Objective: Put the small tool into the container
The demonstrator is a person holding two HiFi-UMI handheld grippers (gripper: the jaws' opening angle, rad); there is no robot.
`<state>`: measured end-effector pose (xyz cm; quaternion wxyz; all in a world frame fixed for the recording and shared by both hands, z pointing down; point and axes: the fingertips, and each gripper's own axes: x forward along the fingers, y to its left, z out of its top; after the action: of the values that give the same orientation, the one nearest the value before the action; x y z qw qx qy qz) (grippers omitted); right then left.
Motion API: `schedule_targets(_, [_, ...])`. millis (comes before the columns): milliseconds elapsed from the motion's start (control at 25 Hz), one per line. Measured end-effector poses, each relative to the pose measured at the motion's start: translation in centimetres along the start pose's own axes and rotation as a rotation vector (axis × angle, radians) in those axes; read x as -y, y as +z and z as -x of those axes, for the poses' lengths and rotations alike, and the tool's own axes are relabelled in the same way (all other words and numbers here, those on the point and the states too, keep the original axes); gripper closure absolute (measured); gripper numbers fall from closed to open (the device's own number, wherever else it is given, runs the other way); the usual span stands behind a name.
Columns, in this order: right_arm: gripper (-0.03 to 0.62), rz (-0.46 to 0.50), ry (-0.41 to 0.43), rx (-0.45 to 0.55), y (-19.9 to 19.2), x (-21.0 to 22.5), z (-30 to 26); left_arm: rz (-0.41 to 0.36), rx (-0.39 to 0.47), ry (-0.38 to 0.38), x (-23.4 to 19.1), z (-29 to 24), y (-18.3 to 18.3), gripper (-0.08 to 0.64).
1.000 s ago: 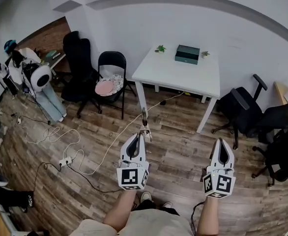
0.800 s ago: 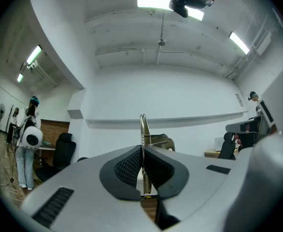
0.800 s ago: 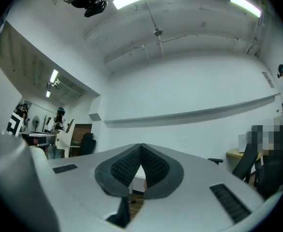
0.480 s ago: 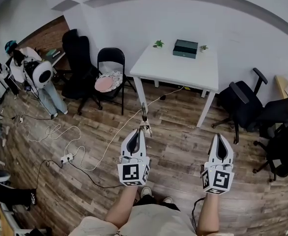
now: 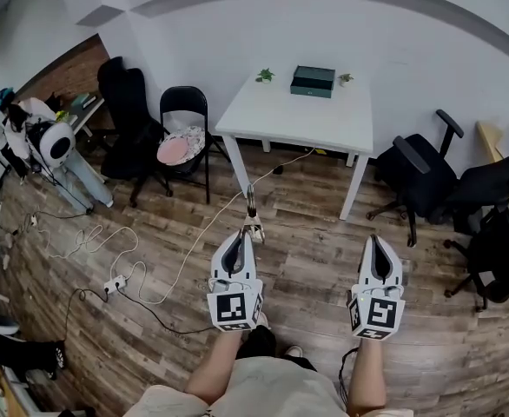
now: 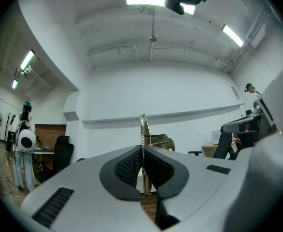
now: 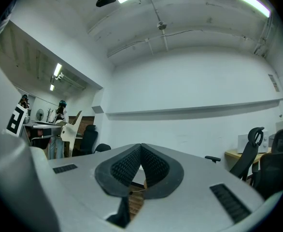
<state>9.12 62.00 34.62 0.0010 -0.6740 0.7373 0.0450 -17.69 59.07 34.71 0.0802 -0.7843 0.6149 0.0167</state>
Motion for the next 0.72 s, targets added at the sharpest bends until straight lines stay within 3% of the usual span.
schedule_targets(440, [0.577, -0.011, -0.014, -0.021, -1.7, -0.2, -4.7, 0.007, 0.014, -0.024, -1.5, -4.2, -1.8, 0.552])
schedule_targets(720, [0.577, -0.003, -0.018, -0.041, -2.8, -1.1, -11.8, 0.012, -0.002, -0.038, -4.6, -10.8, -4.0, 0.552])
